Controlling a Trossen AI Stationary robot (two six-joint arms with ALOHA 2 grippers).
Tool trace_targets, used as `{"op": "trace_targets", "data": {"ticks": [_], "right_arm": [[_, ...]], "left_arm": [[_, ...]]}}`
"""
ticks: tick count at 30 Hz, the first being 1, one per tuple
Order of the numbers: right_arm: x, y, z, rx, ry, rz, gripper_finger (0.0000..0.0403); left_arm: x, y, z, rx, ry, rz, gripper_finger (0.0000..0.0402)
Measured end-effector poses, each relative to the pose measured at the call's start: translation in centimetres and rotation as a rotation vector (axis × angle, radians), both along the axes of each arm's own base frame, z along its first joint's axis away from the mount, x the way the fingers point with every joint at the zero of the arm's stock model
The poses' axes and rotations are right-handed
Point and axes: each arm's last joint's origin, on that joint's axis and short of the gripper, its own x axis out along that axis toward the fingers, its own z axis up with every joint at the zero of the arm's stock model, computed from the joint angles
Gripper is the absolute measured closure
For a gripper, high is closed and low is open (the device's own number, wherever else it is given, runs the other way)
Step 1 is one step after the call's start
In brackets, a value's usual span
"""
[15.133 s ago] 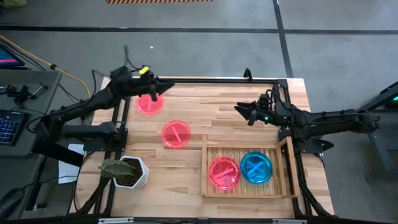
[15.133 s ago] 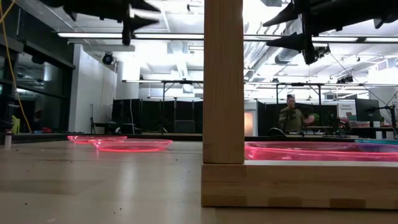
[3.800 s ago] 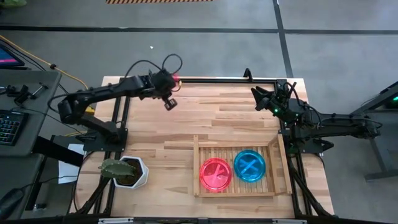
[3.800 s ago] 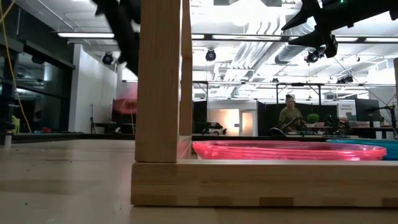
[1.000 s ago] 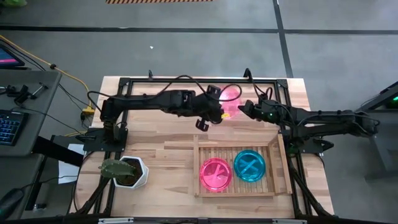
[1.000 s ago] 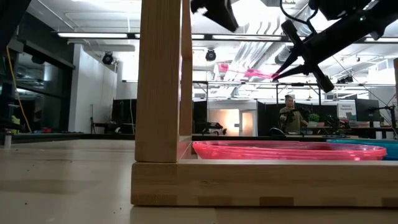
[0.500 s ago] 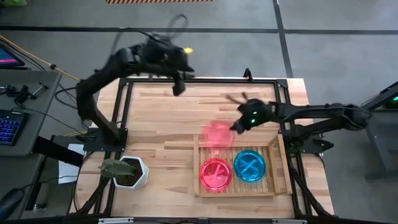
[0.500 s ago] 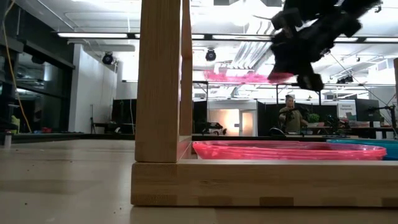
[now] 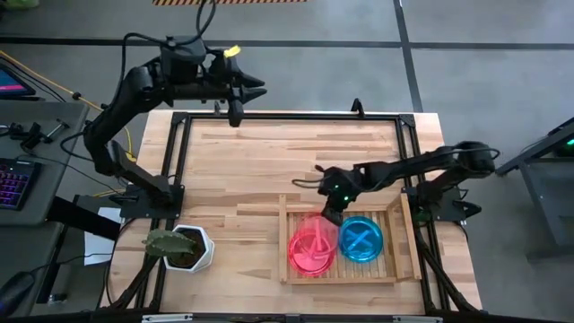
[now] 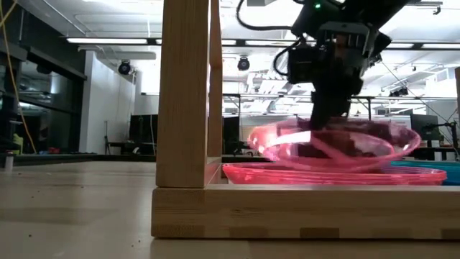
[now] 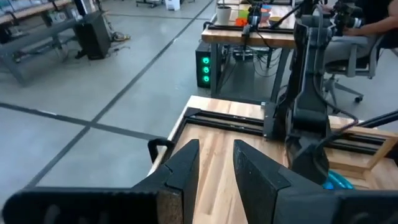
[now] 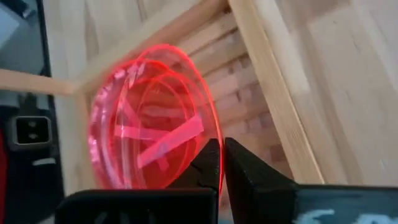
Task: Place and stack plates onto a shelf
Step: Stack the pink plate on top of the pink plates on the shelf, then return to Home Position
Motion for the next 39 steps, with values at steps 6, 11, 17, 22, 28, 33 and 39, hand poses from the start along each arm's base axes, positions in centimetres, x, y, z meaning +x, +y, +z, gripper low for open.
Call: {"op": "trace_targets", "data": {"ticks": [6, 11, 17, 22, 28, 33, 39], "right_arm": [[2.2, 1.2, -1.3, -0.055, -0.002, 0.119, 0.0403], [3.7, 2.0, -2.2, -0.078, -0.001, 0.183, 0.0403], [4.3, 3.1, -2.8, -0.095, -0.006, 0.241, 0.0403], [4.4, 3.7, -2.9, -0.103, -0.011, 0.248, 0.0399], [4.1, 3.8, -3.1, -0.125, 0.042, 0.193, 0.0322], [4.0, 3.7, -2.9, -0.084, 0.098, 0.138, 0.0229], [3.5, 3.5, -0.4, -0.06, 0.232, 0.111, 0.0177]], "left_arm": [[0.4, -0.2, -0.3, -0.008, 0.013, -0.01, 0.0314], [0.5, -0.1, -0.3, -0.009, 0.015, -0.009, 0.0314], [0.5, -0.1, -0.3, -0.008, 0.018, -0.006, 0.0314], [0.5, -0.1, -0.4, -0.006, 0.021, -0.001, 0.0314], [0.4, -0.1, -0.3, -0.004, 0.02, 0.001, 0.0314], [0.3, -0.1, -0.4, 0.008, 0.038, -0.005, 0.0314], [0.1, -0.2, -1.2, 0.066, 0.137, -0.041, 0.0314]]}}
